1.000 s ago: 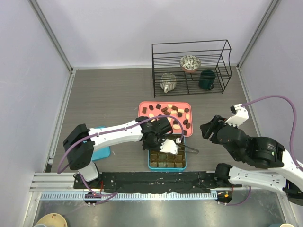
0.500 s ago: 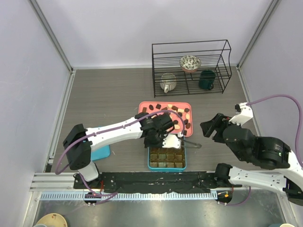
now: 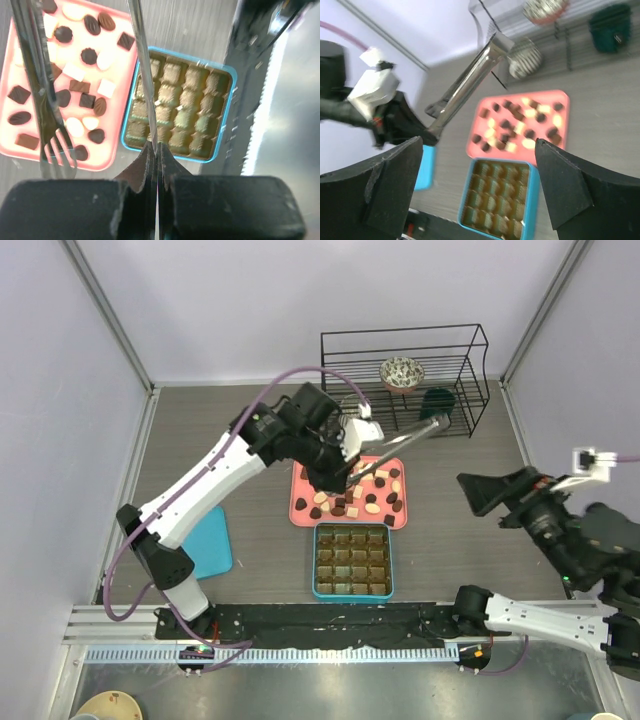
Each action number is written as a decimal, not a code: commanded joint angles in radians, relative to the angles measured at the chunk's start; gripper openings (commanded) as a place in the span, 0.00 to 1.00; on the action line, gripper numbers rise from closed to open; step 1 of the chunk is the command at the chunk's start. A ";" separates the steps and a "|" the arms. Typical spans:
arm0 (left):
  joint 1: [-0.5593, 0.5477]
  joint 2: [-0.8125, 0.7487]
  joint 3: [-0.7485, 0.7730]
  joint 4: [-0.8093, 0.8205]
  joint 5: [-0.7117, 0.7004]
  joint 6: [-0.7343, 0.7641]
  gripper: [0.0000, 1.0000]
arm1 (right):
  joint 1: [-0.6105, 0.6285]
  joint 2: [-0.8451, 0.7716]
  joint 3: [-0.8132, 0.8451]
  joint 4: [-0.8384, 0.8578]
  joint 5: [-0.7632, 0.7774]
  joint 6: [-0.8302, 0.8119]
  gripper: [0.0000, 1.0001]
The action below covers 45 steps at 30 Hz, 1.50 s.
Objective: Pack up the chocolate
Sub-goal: Pick up the clamp from the packing box.
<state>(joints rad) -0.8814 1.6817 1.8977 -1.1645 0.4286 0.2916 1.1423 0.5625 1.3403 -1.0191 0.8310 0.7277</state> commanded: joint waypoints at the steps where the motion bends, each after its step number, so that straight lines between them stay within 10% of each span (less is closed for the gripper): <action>1: 0.059 -0.008 0.083 -0.035 0.240 -0.156 0.00 | 0.000 -0.151 -0.062 0.287 -0.087 -0.162 1.00; 14: 0.169 -0.053 0.183 0.033 0.697 -0.334 0.00 | 0.000 0.163 -0.036 0.342 -0.280 -0.439 1.00; 28: 0.254 -0.126 0.075 0.170 0.857 -0.515 0.00 | -0.024 0.310 -0.012 0.485 -0.564 -0.559 1.00; 45: 0.413 -0.252 -0.106 0.273 0.909 -0.551 0.00 | -0.571 0.476 0.034 0.672 -1.409 -0.461 1.00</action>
<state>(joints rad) -0.4885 1.4883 1.8179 -0.9363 1.3140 -0.2741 0.6746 1.0153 1.3613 -0.5110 -0.2970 0.2066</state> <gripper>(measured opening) 0.020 0.996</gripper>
